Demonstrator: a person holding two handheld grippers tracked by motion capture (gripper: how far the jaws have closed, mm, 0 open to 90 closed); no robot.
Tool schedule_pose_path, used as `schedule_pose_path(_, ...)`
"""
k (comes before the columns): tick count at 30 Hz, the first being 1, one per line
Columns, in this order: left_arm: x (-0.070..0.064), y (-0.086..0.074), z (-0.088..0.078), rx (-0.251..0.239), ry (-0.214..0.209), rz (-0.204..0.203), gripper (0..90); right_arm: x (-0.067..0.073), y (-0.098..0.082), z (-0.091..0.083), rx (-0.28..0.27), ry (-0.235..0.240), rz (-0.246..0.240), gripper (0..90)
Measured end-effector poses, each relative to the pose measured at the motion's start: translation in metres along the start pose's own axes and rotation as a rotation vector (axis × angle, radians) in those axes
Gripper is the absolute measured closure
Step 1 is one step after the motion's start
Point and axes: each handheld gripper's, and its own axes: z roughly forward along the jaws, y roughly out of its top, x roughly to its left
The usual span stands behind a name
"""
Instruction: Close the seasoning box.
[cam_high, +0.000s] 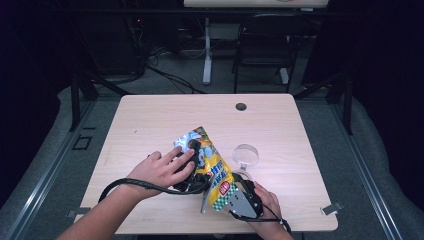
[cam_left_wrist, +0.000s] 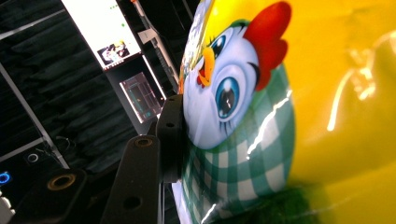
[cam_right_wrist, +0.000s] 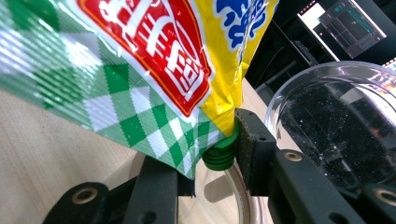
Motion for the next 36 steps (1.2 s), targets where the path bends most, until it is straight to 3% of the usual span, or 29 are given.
schedule_pose_path(7, 0.0013, 0.0005, -0.0013, 0.001, 0.000, 0.013, 65.3, -0.0005, -0.0004, 0.0003, 0.003, 0.002, 0.002, 70.6)
schedule_pose_path(8, -0.0034, -0.0008, -0.0002, -0.011, -0.021, -0.059, 65.3, -0.0004, -0.0005, 0.0005, 0.000, 0.002, 0.007, 70.6)
schedule_pose_path(9, -0.0022, -0.0006, -0.0006, -0.008, -0.024, -0.045, 65.3, -0.0005, -0.0004, 0.0005, 0.001, 0.001, 0.007, 70.6)
schedule_pose_path(10, 0.0028, 0.0007, -0.0023, -0.001, 0.008, 0.026, 65.4, -0.0005, -0.0005, 0.0005, 0.000, 0.002, 0.008, 70.6)
schedule_pose_path(11, 0.0004, -0.0003, -0.0023, 0.005, -0.016, -0.011, 65.4, -0.0007, -0.0005, 0.0004, 0.001, 0.001, 0.010, 70.7)
schedule_pose_path(14, 0.0028, 0.0006, -0.0029, 0.000, -0.001, 0.020, 65.6, -0.0013, -0.0008, 0.0003, 0.002, 0.005, 0.019, 70.6)
schedule_pose_path(20, 0.0032, 0.0013, -0.0028, -0.005, -0.012, 0.015, 65.8, -0.0035, -0.0031, 0.0020, -0.005, 0.020, 0.063, 70.7)
schedule_pose_path(23, 0.0057, 0.0020, -0.0033, -0.002, 0.006, 0.041, 65.9, -0.0047, -0.0036, 0.0022, -0.007, 0.021, 0.080, 70.7)
schedule_pose_path(24, 0.0033, 0.0013, -0.0024, -0.003, -0.017, 0.009, 65.9, -0.0049, -0.0037, 0.0022, -0.008, 0.023, 0.090, 70.7)
schedule_pose_path(25, 0.0029, 0.0013, -0.0020, -0.008, -0.017, 0.003, 65.9, -0.0052, -0.0039, 0.0023, -0.008, 0.029, 0.097, 70.7)
schedule_pose_path(36, 0.0018, 0.0018, -0.0002, -0.009, -0.029, -0.003, 66.0, -0.0069, -0.0053, 0.0032, -0.002, 0.048, 0.134, 70.7)
